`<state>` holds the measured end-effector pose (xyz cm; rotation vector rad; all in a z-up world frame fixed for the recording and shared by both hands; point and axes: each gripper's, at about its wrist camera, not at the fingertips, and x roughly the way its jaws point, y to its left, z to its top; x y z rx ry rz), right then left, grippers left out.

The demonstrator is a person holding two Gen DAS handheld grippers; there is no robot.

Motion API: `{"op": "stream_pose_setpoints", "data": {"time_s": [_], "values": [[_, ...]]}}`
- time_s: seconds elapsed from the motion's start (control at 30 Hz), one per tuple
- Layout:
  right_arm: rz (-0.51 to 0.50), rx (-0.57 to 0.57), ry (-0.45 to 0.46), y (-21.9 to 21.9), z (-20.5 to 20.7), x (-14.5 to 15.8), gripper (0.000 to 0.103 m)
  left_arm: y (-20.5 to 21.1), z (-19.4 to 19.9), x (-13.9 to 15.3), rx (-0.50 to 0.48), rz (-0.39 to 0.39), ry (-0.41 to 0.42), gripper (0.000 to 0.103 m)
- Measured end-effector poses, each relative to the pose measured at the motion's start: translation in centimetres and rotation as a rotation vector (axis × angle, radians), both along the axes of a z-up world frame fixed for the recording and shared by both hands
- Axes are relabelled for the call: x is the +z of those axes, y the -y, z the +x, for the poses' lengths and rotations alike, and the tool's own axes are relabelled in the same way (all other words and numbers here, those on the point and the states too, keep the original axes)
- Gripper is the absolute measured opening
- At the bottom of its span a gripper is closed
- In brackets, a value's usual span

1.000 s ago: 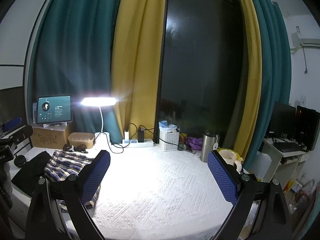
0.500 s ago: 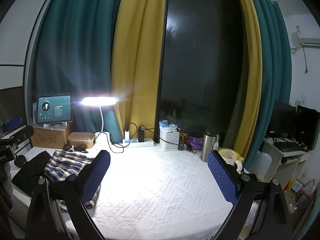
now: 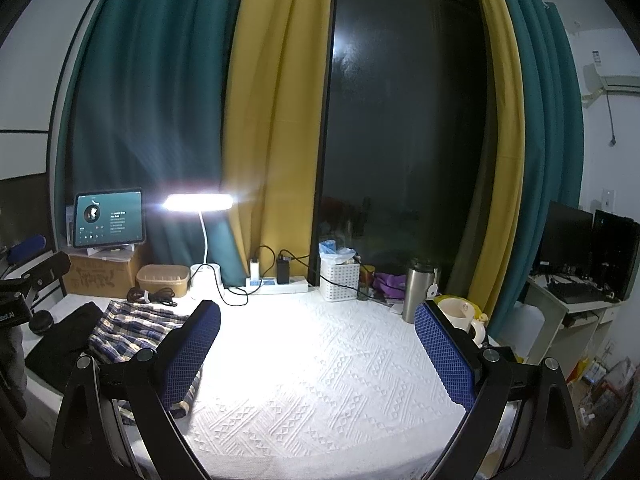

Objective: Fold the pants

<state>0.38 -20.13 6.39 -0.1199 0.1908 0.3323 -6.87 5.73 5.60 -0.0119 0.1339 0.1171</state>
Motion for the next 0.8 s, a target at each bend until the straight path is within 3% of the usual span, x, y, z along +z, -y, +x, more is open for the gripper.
{"op": "stream_pose_setpoints", "data": {"time_s": [0.8], "values": [[0.002,0.001,-0.002,-0.11,-0.05,-0.03,0.098,0.13,-0.27,-0.04,-0.007,-0.002,-0.007,0.102]]}}
